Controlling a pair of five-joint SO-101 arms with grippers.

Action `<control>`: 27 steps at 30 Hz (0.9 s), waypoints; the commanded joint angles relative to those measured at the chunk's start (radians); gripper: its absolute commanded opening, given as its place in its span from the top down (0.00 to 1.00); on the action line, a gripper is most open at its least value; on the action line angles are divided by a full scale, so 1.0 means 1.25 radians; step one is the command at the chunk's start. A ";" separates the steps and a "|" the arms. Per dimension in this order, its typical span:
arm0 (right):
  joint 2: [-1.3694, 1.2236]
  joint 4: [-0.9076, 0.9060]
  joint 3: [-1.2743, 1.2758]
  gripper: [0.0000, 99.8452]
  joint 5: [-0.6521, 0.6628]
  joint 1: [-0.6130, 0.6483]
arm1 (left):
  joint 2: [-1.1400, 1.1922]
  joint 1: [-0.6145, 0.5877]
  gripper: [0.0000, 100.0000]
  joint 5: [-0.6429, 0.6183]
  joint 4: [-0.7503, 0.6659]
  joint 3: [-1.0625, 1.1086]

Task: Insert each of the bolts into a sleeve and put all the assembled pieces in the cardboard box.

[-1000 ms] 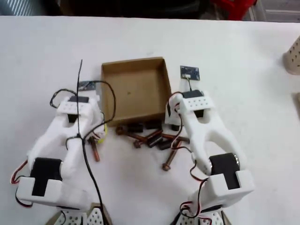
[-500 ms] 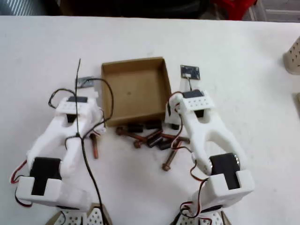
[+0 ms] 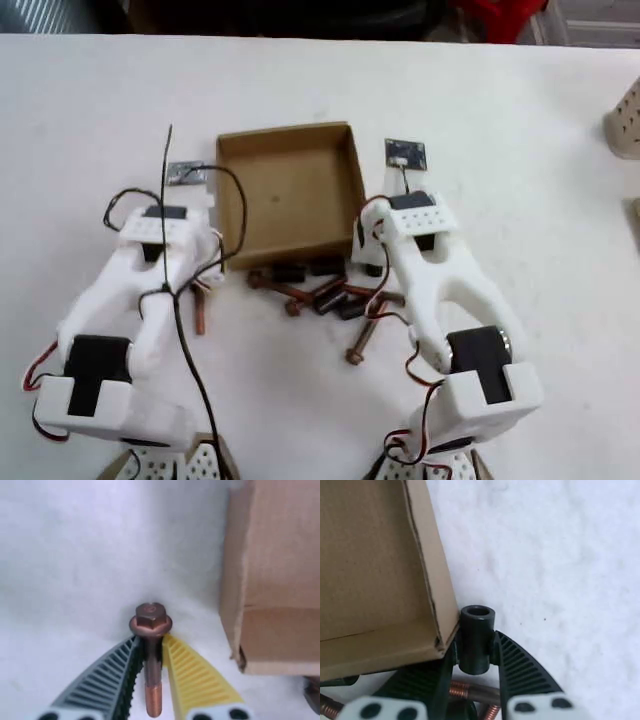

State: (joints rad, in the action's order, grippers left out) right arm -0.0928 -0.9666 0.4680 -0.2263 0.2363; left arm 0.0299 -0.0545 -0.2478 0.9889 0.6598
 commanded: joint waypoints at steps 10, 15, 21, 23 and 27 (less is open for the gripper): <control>0.125 -0.053 0.001 0.98 0.010 0.033 | -0.150 -0.079 0.98 0.007 -0.107 0.066; 0.170 -0.056 0.034 0.98 0.010 0.062 | -0.150 -0.079 0.98 0.007 -0.113 0.064; 0.339 -0.051 0.152 0.98 0.009 0.068 | -0.149 -0.114 0.98 0.007 -0.157 0.068; 0.406 -0.051 0.191 0.98 0.009 0.066 | -0.148 -0.118 0.98 0.007 -0.174 0.068; 0.527 -0.052 0.243 0.98 0.010 0.066 | -0.145 -0.121 0.98 0.007 -0.199 0.069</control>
State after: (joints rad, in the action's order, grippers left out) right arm 0.4411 -1.0388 0.7656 -0.2263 0.3130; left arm -0.1036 -0.1926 -0.2478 0.7848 0.7488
